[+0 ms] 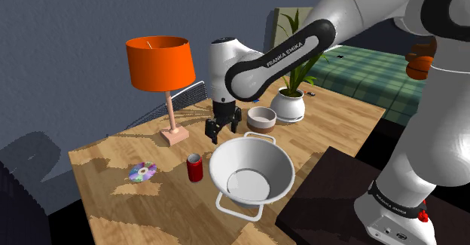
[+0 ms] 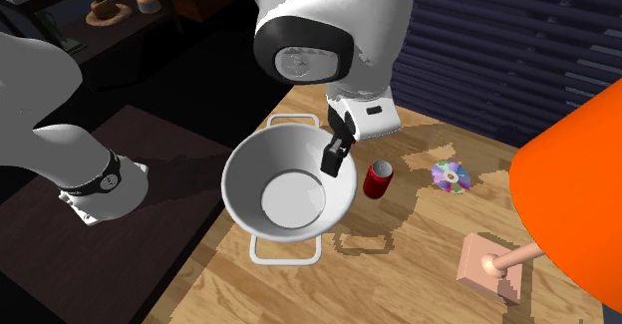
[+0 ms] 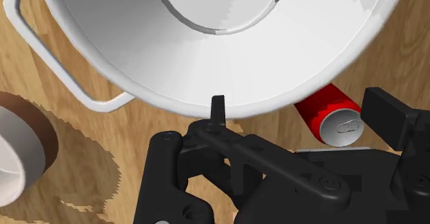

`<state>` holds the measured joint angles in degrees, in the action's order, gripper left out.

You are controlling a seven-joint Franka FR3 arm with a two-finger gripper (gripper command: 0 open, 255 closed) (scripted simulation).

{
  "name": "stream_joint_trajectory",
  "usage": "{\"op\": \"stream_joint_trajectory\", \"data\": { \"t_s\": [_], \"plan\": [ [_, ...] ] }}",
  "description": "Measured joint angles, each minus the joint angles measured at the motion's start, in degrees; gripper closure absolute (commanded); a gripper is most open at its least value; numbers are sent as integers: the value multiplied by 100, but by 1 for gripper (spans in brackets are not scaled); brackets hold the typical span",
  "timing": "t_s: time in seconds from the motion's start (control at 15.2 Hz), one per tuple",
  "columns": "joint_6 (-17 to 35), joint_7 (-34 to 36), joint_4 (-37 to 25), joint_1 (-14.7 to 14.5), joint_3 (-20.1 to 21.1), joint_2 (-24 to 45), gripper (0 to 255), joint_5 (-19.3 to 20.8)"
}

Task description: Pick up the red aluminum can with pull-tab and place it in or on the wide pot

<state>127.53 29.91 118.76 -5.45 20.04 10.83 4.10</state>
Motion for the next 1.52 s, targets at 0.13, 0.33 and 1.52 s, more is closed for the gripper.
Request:
{"op": "stream_joint_trajectory", "data": {
  "t_s": [0.13, 0.33, 1.52],
  "plan": [
    [106, 172, -402, -113, -29, 523, 0, 229],
    [178, 354, -991, -290, -104, 1198, 0, 501],
    [478, 731, -2712, -913, -414, 3212, 0, 1073]
  ]
}}
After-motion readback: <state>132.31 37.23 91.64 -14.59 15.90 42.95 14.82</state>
